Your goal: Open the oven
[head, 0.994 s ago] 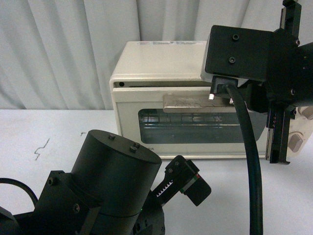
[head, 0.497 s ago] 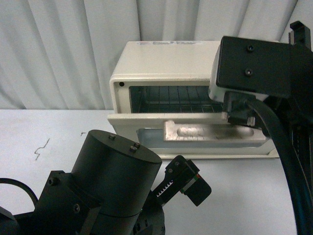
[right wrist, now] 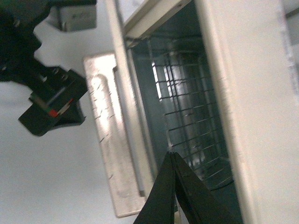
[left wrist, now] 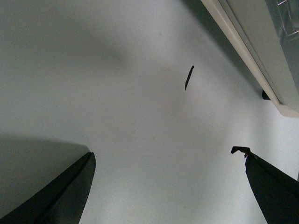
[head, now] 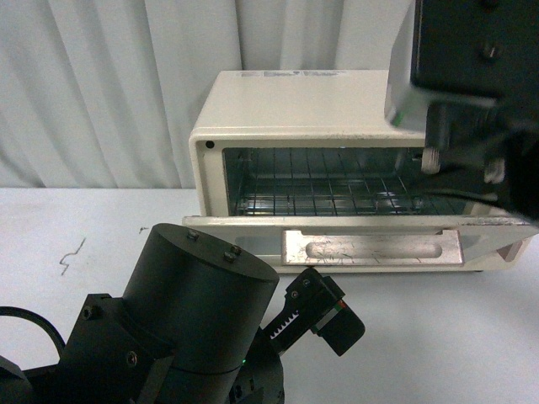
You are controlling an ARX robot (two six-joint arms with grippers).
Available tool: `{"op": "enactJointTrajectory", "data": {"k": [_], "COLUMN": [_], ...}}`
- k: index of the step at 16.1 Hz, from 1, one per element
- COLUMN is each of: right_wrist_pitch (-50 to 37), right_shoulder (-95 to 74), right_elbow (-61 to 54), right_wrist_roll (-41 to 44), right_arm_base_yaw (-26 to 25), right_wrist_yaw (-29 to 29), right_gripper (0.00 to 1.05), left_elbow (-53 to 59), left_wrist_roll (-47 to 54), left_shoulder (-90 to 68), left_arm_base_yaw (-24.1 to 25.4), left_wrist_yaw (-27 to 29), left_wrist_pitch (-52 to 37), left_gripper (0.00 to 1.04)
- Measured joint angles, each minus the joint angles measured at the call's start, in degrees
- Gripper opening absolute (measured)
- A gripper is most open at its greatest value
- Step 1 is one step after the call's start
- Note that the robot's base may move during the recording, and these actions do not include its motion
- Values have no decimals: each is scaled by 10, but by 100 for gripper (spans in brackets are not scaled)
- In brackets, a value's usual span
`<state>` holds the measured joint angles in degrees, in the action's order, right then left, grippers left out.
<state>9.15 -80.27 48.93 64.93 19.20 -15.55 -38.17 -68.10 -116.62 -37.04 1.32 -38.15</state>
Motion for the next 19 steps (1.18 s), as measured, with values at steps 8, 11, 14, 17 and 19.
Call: {"op": "enactJointTrajectory", "data": {"k": [8, 11, 14, 17, 19], "right_wrist_pitch": [-38, -38, -38, -210, -405], "right_shoulder": [44, 44, 44, 51, 102], "right_elbow": [37, 37, 37, -18, -158], "right_wrist_roll": [-32, -34, -36, -111, -349], "right_arm_base_yaw": [-5, -5, -5, 11, -8], "right_wrist_yaw": [10, 10, 10, 124, 290], "right_gripper": [64, 97, 98, 89, 67], "left_elbow": [0, 0, 0, 0, 0], "left_wrist_roll": [0, 0, 0, 0, 0], "left_shoulder": [0, 0, 0, 0, 0], "left_arm_base_yaw": [0, 0, 0, 0, 1], "left_wrist_yaw": [0, 0, 0, 0, -2], "left_wrist_pitch": [0, 0, 0, 0, 0], "left_gripper": [98, 98, 98, 98, 98]}}
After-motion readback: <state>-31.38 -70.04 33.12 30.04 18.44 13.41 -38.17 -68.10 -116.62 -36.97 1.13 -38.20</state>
